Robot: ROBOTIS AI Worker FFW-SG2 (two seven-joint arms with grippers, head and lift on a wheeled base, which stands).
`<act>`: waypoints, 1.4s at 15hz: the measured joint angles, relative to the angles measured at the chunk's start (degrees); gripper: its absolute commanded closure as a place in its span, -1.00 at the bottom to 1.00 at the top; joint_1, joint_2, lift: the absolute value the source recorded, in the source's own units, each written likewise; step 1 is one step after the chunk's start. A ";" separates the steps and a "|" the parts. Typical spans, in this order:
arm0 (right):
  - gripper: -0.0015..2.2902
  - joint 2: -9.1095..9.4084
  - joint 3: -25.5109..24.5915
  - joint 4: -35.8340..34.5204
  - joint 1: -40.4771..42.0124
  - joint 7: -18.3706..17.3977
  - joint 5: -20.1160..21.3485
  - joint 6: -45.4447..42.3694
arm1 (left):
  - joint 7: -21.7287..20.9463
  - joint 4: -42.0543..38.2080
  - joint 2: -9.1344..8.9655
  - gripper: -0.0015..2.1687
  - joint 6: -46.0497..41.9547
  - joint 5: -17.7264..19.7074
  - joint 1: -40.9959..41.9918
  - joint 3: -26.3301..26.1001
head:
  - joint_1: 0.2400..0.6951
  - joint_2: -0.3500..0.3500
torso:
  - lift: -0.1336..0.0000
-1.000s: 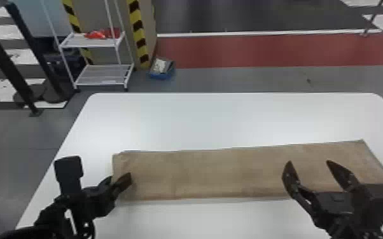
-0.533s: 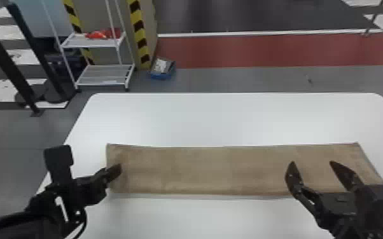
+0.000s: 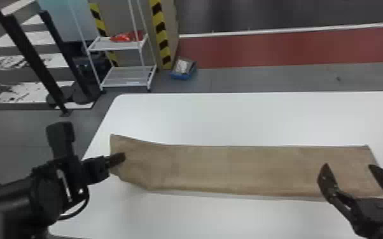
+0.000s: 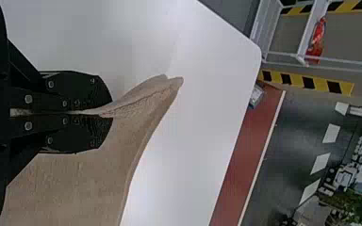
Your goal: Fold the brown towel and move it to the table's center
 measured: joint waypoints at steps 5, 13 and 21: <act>-0.91 0.00 -2.78 -1.09 1.17 -0.20 -1.35 -0.37 | 7.96 -13.47 -1.08 0.98 13.48 -1.49 -2.63 -22.51 | 1.00 -0.20 | -0.46; -0.91 -0.84 -5.88 -1.16 1.01 -0.28 -5.09 -0.53 | 21.41 1.48 -1.57 0.92 8.70 -9.89 -13.87 -50.80 | 1.00 -0.86 | -0.46; -0.91 -0.88 -5.63 -0.55 0.48 -0.28 -5.11 -0.53 | 23.67 8.51 -1.57 -0.97 -6.15 -9.91 -11.73 -58.44 | 1.00 -1.00 | -0.46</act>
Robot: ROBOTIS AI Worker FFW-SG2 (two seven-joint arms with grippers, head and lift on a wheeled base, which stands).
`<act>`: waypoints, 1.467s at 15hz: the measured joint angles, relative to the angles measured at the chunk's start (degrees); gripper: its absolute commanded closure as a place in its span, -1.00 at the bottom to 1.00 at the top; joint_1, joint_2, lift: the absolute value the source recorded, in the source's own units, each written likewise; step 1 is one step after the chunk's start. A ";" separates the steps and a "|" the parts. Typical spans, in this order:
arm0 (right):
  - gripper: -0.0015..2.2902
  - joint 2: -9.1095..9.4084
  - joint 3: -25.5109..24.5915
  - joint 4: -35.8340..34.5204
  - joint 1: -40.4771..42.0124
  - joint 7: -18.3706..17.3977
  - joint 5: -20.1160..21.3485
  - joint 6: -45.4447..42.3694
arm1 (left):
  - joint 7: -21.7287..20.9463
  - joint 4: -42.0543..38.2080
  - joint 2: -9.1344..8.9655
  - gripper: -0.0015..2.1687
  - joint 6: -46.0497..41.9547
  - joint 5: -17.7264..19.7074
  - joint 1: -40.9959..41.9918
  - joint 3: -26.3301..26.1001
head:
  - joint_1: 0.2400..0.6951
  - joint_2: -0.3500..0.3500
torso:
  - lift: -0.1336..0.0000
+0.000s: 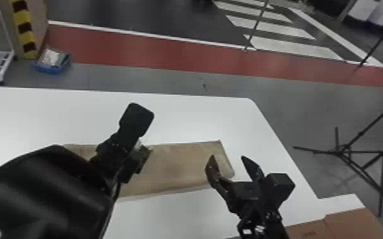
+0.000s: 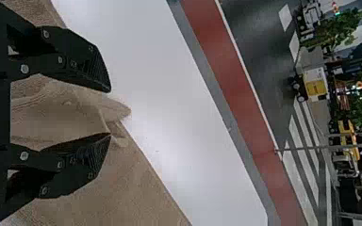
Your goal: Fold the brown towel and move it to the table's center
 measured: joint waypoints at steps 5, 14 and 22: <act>-0.91 0.16 0.76 0.40 -0.96 0.15 0.32 0.51 | -0.94 -5.16 0.00 -0.97 -5.51 -0.04 5.98 4.33 | 1.00 -1.00 | -0.46; -0.92 0.03 6.95 4.76 -7.45 1.19 4.37 4.66 | -2.70 -11.70 1.82 -0.96 -37.16 13.01 28.28 35.74 | 1.00 -0.06 | -0.46; -0.91 0.09 13.38 16.66 -17.93 6.91 5.59 11.55 | -5.88 -6.10 1.62 -0.94 -52.78 19.19 34.49 41.64 | 1.00 0.42 | -0.46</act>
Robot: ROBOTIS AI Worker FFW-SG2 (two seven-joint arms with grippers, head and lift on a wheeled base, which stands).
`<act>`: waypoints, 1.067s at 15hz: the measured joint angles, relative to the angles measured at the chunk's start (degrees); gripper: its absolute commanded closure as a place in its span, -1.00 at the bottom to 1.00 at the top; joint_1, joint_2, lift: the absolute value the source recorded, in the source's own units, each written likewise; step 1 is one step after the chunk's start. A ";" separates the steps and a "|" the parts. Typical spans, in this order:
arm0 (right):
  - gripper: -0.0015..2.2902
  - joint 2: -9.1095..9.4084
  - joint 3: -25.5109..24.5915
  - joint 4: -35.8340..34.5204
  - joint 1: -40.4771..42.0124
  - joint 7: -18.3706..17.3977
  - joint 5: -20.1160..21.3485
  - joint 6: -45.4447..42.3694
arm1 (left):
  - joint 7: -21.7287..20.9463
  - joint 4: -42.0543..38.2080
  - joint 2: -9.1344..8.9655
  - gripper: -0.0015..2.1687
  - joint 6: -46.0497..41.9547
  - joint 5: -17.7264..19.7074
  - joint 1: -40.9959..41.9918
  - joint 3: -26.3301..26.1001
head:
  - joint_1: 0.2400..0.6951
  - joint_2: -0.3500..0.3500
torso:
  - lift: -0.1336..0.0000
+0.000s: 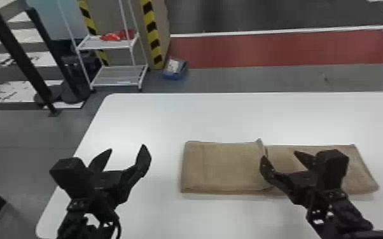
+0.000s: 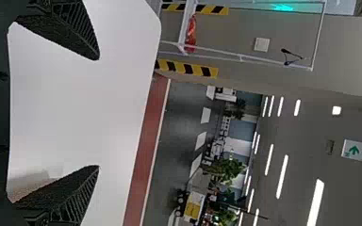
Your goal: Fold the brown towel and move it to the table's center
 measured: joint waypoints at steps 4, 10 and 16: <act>-0.90 -0.07 1.57 3.13 -1.59 1.21 0.18 1.41 | -1.09 1.56 0.14 -0.94 -0.15 0.49 -0.97 -0.45 | 1.00 0.46 | -0.46; -0.81 -0.35 3.14 5.97 -3.85 2.33 1.48 3.99 | -1.37 2.33 0.43 -0.93 0.00 0.57 -1.55 -0.79 | 1.00 0.49 | -0.46; -0.66 -0.35 4.11 6.12 -3.92 2.61 1.90 3.78 | -1.55 2.88 0.70 -0.93 0.07 0.79 -1.97 -1.06 | 1.00 0.51 | -0.46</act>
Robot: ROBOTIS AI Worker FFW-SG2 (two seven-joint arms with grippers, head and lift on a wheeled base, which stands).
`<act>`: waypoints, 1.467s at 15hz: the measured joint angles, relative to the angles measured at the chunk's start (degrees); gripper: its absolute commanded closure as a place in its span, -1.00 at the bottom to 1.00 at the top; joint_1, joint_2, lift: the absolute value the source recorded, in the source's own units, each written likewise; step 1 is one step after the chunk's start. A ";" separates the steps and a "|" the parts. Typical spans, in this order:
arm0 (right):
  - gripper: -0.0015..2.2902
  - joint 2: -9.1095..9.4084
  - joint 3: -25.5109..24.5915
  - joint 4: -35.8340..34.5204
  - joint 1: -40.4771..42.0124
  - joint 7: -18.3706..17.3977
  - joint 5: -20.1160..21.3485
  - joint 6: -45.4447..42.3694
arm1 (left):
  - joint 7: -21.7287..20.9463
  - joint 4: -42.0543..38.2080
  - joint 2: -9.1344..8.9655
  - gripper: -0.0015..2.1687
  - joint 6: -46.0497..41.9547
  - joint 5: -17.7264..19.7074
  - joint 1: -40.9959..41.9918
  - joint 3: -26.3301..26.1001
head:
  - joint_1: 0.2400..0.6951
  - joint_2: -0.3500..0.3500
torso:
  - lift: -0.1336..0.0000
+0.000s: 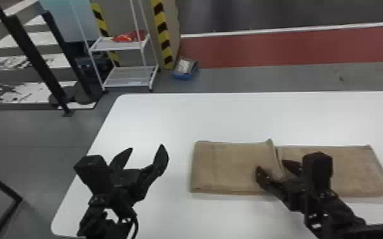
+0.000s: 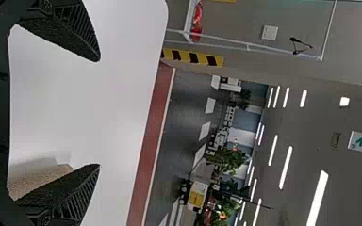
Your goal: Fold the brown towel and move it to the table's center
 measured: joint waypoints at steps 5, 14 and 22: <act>-0.40 0.00 0.09 -0.74 0.49 0.04 -0.10 -0.54 | -0.35 0.12 0.05 -0.93 0.00 0.06 -0.01 0.00 | 1.00 0.51 | -0.46; 0.25 0.00 -0.26 -2.80 1.64 -0.01 -0.21 -1.09 | -0.64 0.62 0.01 -0.92 -0.58 0.24 0.05 0.00 | 1.00 0.51 | -0.45; 0.25 -0.37 -6.30 -20.74 10.66 0.62 -3.65 -1.45 | 2.42 7.90 0.01 -0.95 -14.38 -2.29 -0.95 -0.46 | 1.00 0.44 | -0.45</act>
